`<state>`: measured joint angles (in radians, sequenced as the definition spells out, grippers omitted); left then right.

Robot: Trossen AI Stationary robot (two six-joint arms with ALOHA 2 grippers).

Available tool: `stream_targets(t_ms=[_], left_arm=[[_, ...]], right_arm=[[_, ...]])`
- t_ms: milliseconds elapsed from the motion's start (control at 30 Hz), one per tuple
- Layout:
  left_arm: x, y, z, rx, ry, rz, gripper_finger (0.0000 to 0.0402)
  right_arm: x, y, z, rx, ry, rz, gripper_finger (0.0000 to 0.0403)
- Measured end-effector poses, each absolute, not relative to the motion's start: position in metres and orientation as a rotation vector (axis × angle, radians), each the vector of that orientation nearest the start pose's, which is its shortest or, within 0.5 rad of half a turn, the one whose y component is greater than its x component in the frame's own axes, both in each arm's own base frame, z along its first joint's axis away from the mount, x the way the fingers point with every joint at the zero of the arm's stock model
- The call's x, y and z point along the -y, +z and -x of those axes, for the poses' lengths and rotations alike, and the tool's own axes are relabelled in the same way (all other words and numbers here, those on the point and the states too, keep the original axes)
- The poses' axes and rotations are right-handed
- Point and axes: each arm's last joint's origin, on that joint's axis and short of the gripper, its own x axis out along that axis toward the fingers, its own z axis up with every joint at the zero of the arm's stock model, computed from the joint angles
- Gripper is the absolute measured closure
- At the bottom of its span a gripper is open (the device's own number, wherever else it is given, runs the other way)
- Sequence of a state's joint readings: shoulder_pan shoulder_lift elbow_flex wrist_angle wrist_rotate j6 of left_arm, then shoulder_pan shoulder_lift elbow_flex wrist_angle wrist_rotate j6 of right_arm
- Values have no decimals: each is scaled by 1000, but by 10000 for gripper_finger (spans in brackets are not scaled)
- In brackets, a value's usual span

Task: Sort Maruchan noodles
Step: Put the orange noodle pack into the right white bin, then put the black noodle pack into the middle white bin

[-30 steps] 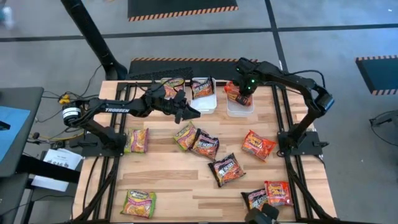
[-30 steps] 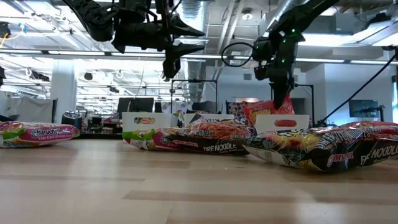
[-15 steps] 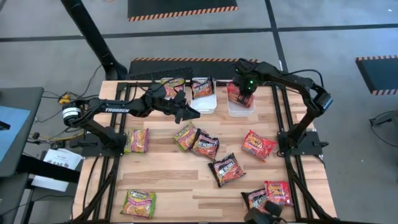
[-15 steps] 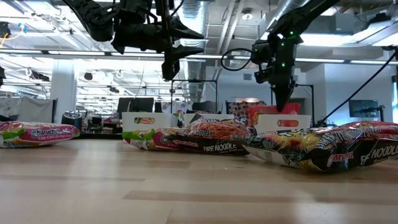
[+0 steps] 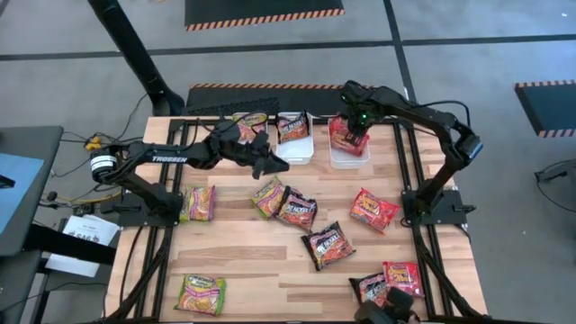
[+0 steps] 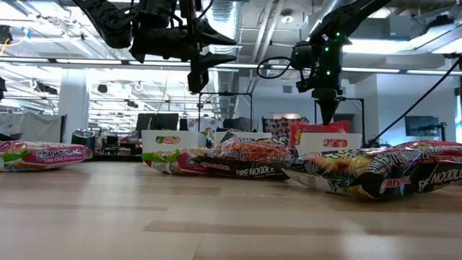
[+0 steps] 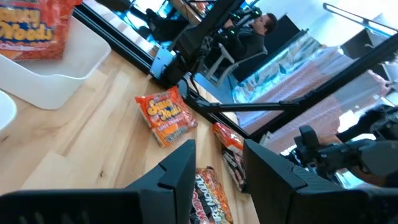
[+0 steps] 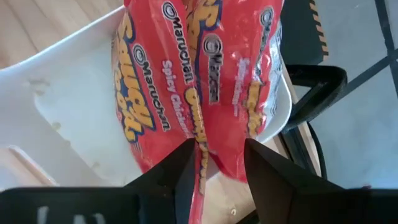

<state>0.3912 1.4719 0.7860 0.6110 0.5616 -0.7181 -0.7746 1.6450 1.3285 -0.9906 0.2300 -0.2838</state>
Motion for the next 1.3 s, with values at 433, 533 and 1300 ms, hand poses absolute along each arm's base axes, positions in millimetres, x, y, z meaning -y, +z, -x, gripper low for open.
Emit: stream_targets(t_ms=[433,533,1300], left_arm=[[-110,251,-292,-171,-227,858,283],[-108,254,-290,-177,-252,882,283],[-49,313,-218,-259,-127,860,283]], right_arm=[[186,301,-209,-1249,-708,-184,245],[176,309,-209,-1220,-701,-177,245],[87,314,-235,-1228,-606,-326,187]])
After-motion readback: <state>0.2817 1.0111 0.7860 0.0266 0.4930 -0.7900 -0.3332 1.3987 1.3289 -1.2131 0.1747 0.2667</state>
